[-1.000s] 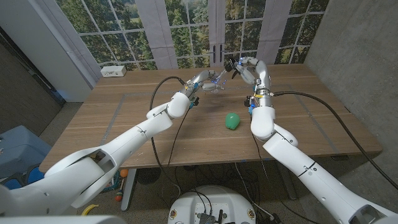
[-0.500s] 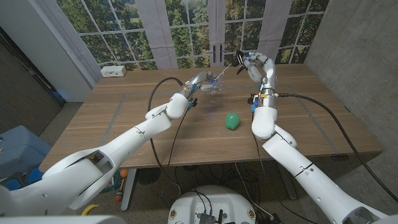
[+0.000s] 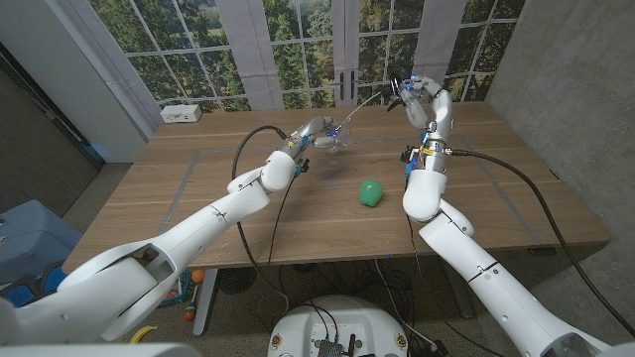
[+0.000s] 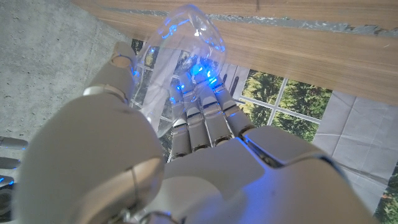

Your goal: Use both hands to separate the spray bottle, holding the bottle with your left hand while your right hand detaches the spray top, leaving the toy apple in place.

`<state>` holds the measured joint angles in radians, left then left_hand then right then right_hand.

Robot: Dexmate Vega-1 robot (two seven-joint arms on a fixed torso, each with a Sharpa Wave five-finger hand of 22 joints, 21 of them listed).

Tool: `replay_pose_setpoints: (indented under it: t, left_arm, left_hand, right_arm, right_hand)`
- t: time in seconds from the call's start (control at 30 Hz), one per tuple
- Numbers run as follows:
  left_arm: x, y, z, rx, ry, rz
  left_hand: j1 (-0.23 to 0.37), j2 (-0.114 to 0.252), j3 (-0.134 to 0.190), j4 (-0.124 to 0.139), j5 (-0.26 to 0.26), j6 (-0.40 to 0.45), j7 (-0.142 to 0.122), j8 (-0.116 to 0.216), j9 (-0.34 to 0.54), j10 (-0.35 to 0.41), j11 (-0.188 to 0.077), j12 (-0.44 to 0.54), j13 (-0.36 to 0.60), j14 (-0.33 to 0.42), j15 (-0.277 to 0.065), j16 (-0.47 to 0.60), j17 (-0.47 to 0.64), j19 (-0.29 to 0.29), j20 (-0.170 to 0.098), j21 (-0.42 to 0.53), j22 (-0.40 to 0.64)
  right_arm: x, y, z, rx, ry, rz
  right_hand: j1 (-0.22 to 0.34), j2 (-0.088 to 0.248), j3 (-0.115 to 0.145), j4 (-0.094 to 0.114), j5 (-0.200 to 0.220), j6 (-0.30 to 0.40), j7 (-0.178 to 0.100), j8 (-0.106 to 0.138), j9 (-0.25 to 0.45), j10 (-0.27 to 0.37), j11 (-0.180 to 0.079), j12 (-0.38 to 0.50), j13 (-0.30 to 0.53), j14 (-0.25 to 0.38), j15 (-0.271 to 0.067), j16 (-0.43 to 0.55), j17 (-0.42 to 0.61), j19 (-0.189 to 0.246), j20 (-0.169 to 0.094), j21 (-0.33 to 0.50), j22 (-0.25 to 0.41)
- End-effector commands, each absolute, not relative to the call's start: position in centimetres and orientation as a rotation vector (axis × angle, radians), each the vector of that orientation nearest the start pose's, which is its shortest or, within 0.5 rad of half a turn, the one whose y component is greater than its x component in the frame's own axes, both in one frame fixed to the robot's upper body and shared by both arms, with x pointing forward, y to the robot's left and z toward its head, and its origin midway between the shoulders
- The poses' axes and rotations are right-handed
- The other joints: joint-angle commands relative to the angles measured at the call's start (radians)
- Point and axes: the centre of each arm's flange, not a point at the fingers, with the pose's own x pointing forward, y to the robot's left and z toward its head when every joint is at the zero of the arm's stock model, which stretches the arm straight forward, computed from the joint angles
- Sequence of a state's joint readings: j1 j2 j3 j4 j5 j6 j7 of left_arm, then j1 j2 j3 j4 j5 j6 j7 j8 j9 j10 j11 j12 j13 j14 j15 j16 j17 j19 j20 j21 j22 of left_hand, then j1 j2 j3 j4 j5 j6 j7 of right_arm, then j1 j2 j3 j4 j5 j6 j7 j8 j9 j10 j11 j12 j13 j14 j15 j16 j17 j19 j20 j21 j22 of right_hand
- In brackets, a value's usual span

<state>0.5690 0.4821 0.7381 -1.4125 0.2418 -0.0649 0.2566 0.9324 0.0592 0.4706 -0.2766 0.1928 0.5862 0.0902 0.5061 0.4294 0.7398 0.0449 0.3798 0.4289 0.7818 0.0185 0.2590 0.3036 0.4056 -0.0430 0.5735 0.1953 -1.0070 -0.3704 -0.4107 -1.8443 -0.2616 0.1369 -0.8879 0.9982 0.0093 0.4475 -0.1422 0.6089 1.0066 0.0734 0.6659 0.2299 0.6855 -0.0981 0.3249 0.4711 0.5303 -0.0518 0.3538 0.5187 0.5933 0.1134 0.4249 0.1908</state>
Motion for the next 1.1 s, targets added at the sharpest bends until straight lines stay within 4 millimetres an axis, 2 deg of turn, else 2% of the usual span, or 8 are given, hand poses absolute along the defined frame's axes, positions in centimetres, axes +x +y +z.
replay_pose_setpoints:
  t: [0.03, 0.73, 1.1]
  left_arm:
    - [63.9, 13.0, 4.6, 0.933, -0.825, -0.066]
    - [63.0, 13.8, 4.7, 1.033, -0.784, 0.019]
    - [62.4, 14.0, 4.4, 1.123, -0.725, 0.07]
  left_hand:
    - [-0.001, 0.143, 0.225, 0.221, 0.003, 0.14, -0.123, 0.027, 0.004, 0.283, -0.248, 0.182, 0.19, 0.112, -0.257, 0.004, 0.002, -0.005, -0.011, 0.007, 0.0]
    - [0.001, 0.14, 0.226, 0.213, 0.002, 0.147, -0.119, 0.024, 0.0, 0.292, -0.248, 0.178, 0.184, 0.1, -0.258, -0.005, -0.003, -0.017, -0.004, 0.009, -0.001]
    - [0.002, 0.138, 0.224, 0.203, -0.001, 0.15, -0.113, 0.019, -0.006, 0.293, -0.25, 0.165, 0.169, 0.083, -0.258, -0.015, -0.008, -0.028, -0.001, 0.008, -0.003]
  right_arm:
    - [49.9, -19.9, 4.0, -0.19, -1.139, -0.538]
    - [50.0, -20.6, 3.4, -0.285, -1.062, -0.584]
    - [50.2, -21.0, 3.2, -0.386, -0.954, -0.584]
  right_hand:
    - [-0.017, 0.002, 0.009, 0.001, 0.014, -0.003, -0.001, 0.092, 0.315, 0.006, -0.007, -0.004, 0.006, -0.003, -0.08, -0.004, 0.003, -0.005, 0.0, -0.004, 0.001]
    - [-0.037, -0.004, 0.026, 0.002, 0.042, -0.004, -0.004, 0.095, 0.304, -0.003, -0.007, -0.019, 0.017, -0.02, -0.076, -0.017, 0.004, -0.024, 0.004, -0.01, 0.0]
    - [-0.052, -0.009, 0.039, 0.002, 0.06, -0.002, -0.009, 0.101, 0.299, -0.02, -0.006, -0.036, 0.025, -0.055, -0.065, -0.034, 0.006, -0.051, 0.013, -0.021, 0.0]
